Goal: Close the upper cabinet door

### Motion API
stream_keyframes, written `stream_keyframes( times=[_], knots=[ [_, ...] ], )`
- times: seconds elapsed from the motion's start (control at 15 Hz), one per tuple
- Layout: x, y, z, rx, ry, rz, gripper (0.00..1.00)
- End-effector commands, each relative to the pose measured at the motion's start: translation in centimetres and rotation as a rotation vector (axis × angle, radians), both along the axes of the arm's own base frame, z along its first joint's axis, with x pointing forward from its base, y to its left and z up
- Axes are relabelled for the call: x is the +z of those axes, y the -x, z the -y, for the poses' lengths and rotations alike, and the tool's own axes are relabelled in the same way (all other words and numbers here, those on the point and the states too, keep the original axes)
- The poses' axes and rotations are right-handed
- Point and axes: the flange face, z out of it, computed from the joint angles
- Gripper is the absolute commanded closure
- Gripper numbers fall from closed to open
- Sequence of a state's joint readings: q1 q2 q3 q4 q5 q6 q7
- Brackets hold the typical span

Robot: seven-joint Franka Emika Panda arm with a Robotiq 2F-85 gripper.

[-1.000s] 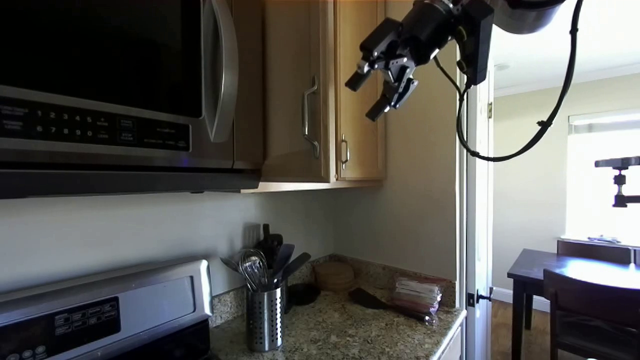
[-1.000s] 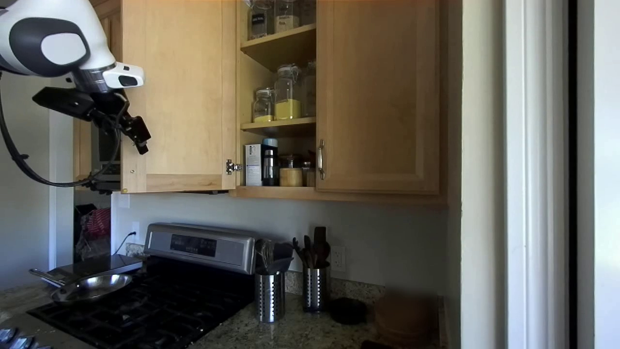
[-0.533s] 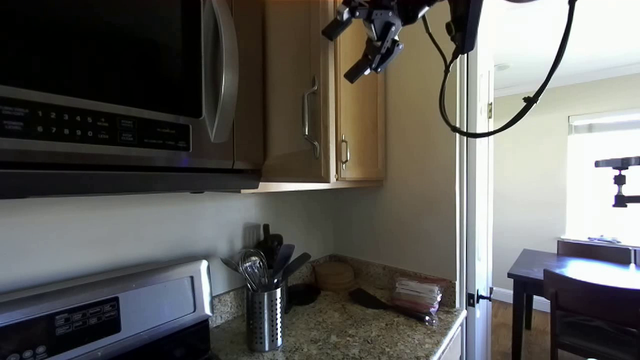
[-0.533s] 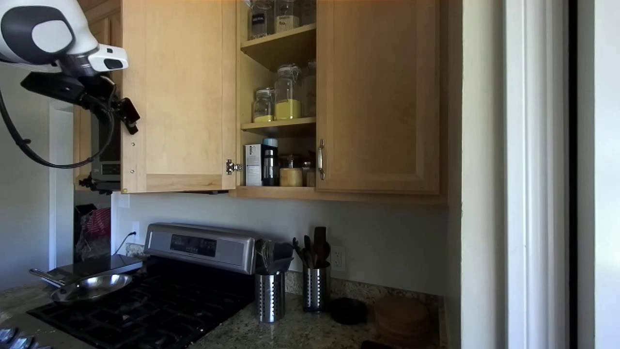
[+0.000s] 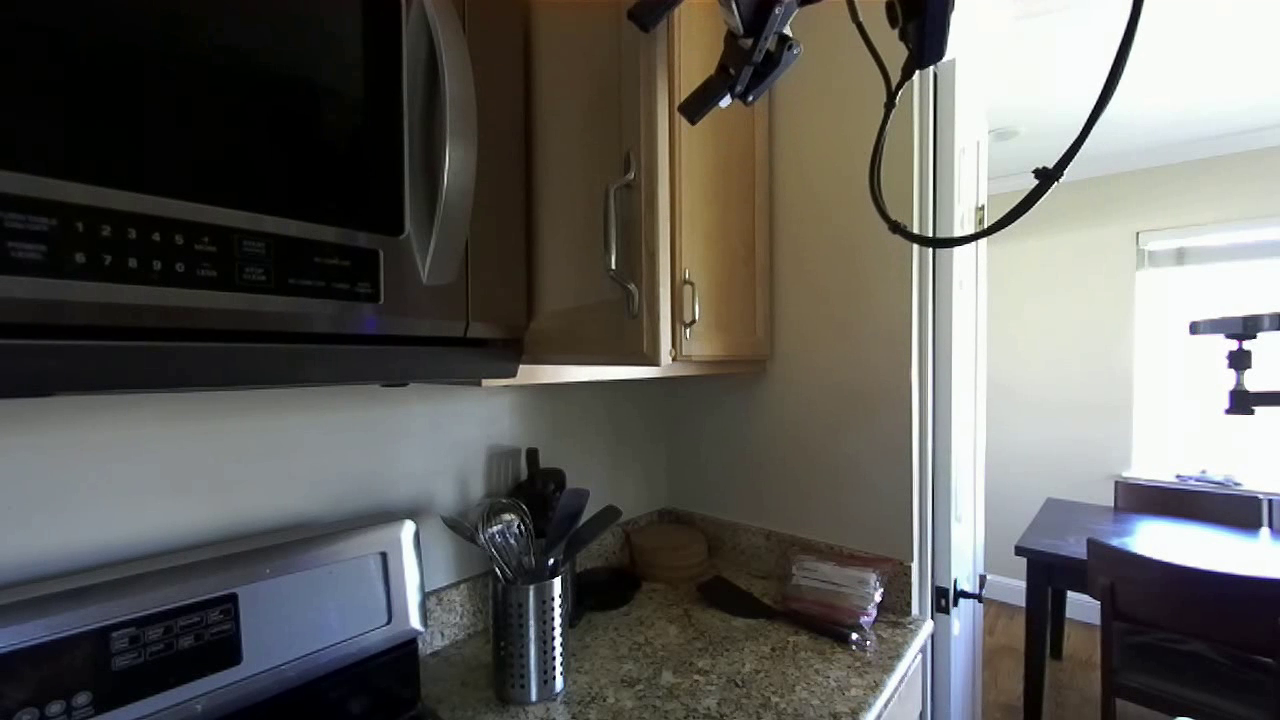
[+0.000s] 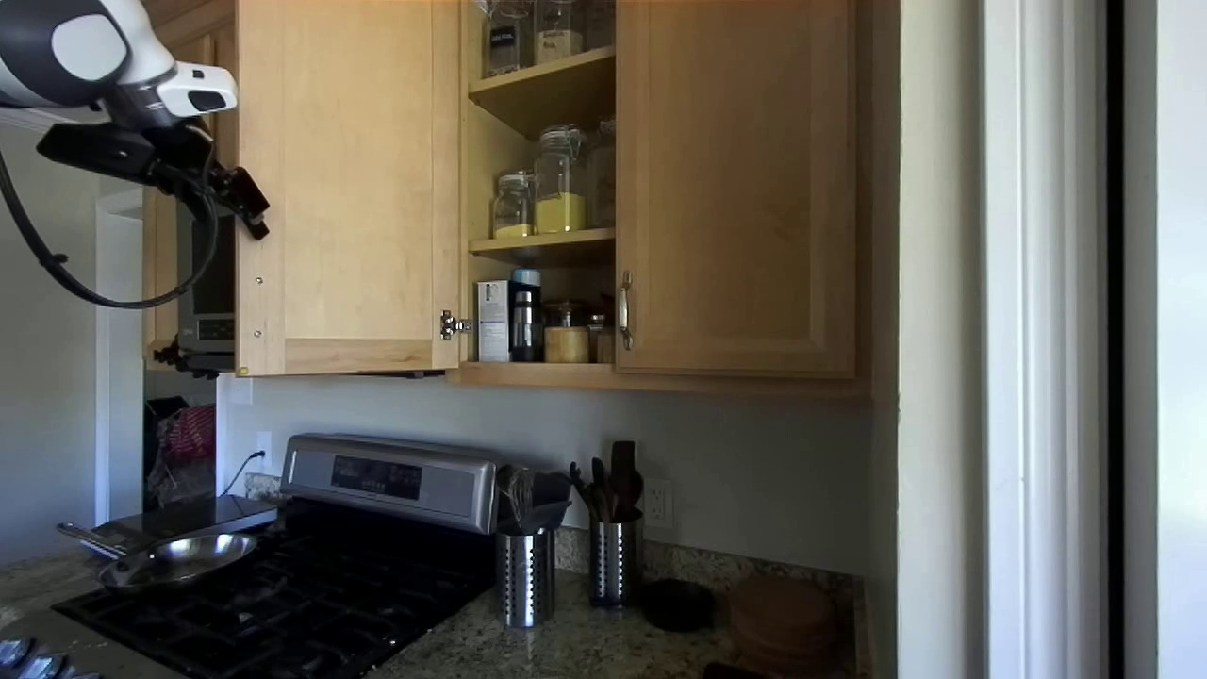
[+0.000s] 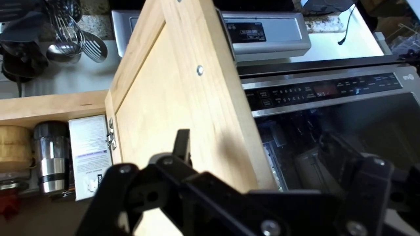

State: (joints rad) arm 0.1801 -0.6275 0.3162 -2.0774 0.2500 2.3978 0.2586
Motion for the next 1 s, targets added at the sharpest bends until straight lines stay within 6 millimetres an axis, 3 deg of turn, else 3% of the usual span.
stream_keyframes(
  times=[0.0, 0.93],
  knots=[
    [0.53, -0.46, -0.05, -0.087, -0.005, 0.027, 0.00],
    [0.70, -0.79, 0.10, -0.274, 0.054, 0.052, 0.00]
  ],
)
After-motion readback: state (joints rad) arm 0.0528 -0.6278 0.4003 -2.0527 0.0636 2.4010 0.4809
